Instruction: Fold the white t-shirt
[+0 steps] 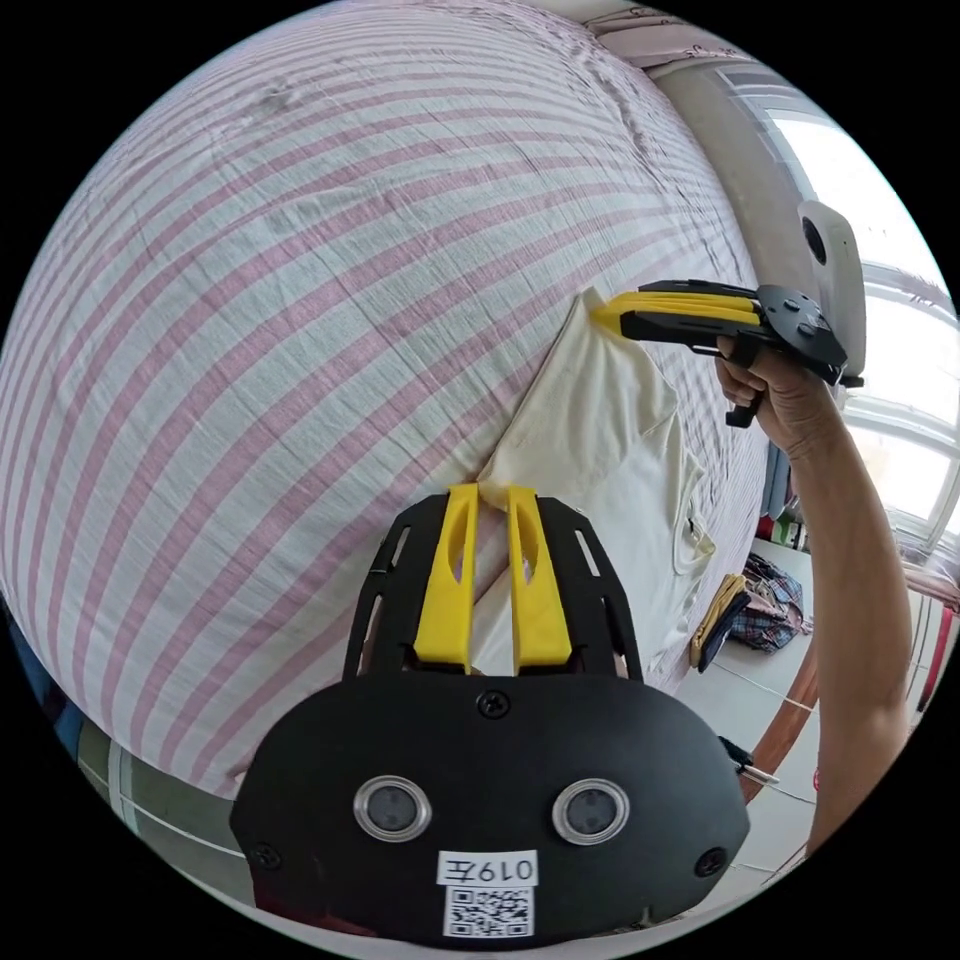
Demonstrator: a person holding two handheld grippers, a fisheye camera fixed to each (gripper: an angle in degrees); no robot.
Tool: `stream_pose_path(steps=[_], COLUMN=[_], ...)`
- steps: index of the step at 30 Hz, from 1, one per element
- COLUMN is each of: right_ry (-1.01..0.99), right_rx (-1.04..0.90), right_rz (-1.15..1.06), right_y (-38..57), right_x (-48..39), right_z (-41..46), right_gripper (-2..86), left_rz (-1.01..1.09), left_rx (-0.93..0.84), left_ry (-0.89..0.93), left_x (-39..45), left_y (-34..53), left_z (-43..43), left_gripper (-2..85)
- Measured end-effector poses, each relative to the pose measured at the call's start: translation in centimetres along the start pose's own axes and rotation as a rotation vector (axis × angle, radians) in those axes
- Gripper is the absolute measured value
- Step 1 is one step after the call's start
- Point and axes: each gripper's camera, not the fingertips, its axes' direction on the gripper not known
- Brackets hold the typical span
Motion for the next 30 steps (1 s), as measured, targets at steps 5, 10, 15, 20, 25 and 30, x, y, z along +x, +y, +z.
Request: stream_pose_path(steps=[5, 10, 15, 20, 25, 30], right_ry=[0.026, 0.031, 0.015, 0.078, 0.109, 0.144], right_rx=[0.047, 0.155, 0.293, 0.414, 0.472, 0.478], right_rz=[0.018, 0.045, 0.084, 0.093, 0.118, 0.153], right_y=[1.9, 4.8, 9.3, 15.5, 20.9, 25.1], right_x=[-0.2, -0.5, -1.3, -4.1, -6.9, -10.1], right_z=[-0.4, -1.4, -2.9, -4.7, -4.9, -3.6], right_gripper=[-1.0, -1.0, -1.0, -1.0, -0.8, -0.1], left_rz=[0.023, 0.074, 0.258, 0.503, 0.784, 1.069], left_rx=[0.028, 0.093, 0.183, 0.259, 0.291, 0.301], left_ry=[-0.025, -0.027, -0.109, -0.244, -0.429, -0.666], left_x=[1.3, 3.1, 7.4, 13.3, 20.0, 26.0], left_y=[1.8, 4.3, 8.0, 13.1, 19.1, 25.6], left_z=[0.2, -0.3, -1.2, -1.5, 0.5, 4.2], left_gripper=[2.4, 2.0, 1.7, 1.8, 1.7, 1.3])
